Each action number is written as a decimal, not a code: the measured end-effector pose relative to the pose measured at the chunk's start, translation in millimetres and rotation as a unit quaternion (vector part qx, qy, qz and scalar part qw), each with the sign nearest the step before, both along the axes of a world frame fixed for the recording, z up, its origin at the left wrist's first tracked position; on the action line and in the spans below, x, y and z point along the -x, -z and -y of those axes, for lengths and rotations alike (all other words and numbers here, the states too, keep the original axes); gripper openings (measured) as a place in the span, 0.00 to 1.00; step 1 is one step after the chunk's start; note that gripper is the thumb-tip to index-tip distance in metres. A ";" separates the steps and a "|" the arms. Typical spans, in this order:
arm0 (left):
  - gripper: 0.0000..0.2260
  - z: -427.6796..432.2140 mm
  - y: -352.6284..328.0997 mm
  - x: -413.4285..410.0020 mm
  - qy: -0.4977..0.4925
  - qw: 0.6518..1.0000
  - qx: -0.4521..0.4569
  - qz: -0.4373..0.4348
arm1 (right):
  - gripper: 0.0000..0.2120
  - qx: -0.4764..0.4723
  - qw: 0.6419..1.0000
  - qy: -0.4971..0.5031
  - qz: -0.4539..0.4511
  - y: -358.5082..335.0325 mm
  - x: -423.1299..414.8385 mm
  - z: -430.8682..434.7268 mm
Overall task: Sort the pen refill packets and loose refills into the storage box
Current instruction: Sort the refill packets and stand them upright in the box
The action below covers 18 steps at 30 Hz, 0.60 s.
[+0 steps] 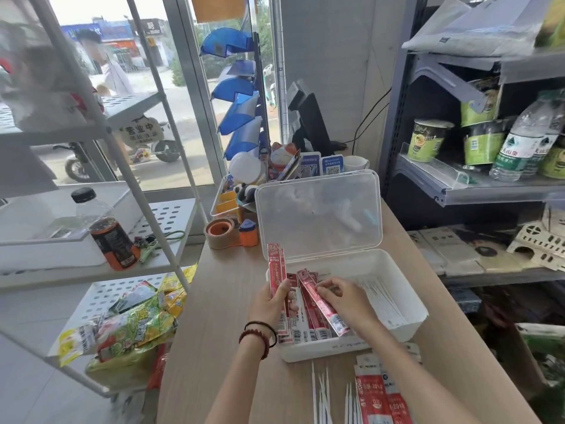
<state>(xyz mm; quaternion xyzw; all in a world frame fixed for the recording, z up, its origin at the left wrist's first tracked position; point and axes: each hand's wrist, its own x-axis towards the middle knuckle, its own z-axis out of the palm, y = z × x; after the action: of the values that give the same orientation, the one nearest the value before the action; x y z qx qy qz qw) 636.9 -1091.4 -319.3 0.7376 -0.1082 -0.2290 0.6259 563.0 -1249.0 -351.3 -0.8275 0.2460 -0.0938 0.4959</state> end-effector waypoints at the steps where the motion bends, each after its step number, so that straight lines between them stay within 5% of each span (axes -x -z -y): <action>1: 0.09 0.3 -0.4 0.9 -0.001 1.000 -0.004 0.005 | 0.06 0.000 1.000 0.001 0.003 -0.7 0.2 -0.4; 10: 0.18 3.4 1.8 2.1 -0.009 0.999 -0.024 0.027 | 0.08 -0.014 0.998 0.005 0.067 -7.1 4.7 -3.7; 18: 0.11 3.3 1.3 2.0 0.012 0.999 -0.047 0.015 | 0.17 -0.022 0.999 -0.021 0.013 -9.4 5.3 -5.6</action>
<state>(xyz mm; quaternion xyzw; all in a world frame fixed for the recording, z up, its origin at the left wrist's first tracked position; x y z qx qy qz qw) 634.9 -1094.8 -320.6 0.7682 -0.1155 -0.2306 0.5859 557.7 -1243.4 -341.9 -0.8200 0.2238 -0.0889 0.5193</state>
